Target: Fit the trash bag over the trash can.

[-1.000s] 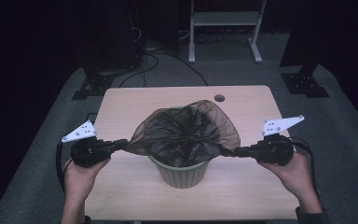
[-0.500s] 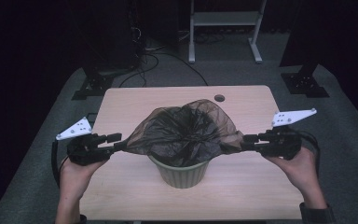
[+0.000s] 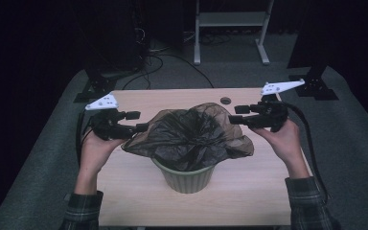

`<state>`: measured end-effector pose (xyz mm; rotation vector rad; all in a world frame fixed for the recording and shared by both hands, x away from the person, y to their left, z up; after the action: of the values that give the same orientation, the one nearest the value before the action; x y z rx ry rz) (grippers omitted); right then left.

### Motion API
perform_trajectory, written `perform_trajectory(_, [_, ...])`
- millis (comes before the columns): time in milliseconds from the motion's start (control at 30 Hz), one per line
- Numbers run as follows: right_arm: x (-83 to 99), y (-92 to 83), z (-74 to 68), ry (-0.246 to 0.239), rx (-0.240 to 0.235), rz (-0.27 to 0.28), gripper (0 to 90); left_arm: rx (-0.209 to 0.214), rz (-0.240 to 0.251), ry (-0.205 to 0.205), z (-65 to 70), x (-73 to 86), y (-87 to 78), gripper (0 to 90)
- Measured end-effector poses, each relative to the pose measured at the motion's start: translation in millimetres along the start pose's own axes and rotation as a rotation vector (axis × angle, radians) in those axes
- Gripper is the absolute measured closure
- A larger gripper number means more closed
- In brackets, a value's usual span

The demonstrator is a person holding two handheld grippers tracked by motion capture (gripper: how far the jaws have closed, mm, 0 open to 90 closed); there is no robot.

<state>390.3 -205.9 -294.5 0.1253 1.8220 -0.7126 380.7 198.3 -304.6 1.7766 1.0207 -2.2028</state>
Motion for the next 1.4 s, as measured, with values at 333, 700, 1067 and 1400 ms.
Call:
perform_trajectory(333, [3.3,32.2,8.1,-0.024,-0.015,-0.069,85.5,0.048,-0.058,-0.005,-5.1,5.2,18.8,81.7])
perform_trajectory(700, [-1.3,29.6,18.6,-0.026,0.057,-0.011,90.0,-0.049,-0.004,-0.023,-27.1,2.9,9.0,89.8])
perform_trajectory(1067, [17.0,51.8,40.2,-0.003,0.147,-0.085,90.0,-0.101,-0.127,-0.055,-46.2,29.9,35.0,89.8])
perform_trajectory(1400, [48.1,55.6,45.6,0.03,0.14,-0.13,90.0,-0.048,-0.238,-0.082,-39.7,61.6,47.3,89.7])
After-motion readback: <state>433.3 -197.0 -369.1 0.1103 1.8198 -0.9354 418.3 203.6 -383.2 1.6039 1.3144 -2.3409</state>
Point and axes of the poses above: each handheld gripper's, and its own axes: y roughly forward along the jaws, x roughly out of its underside, z roughly to its right, the point moved 3 cm from there along y, roughly forward along the jaws, and after that the axes turned 3 degrees about z, right-handed, at the moved point
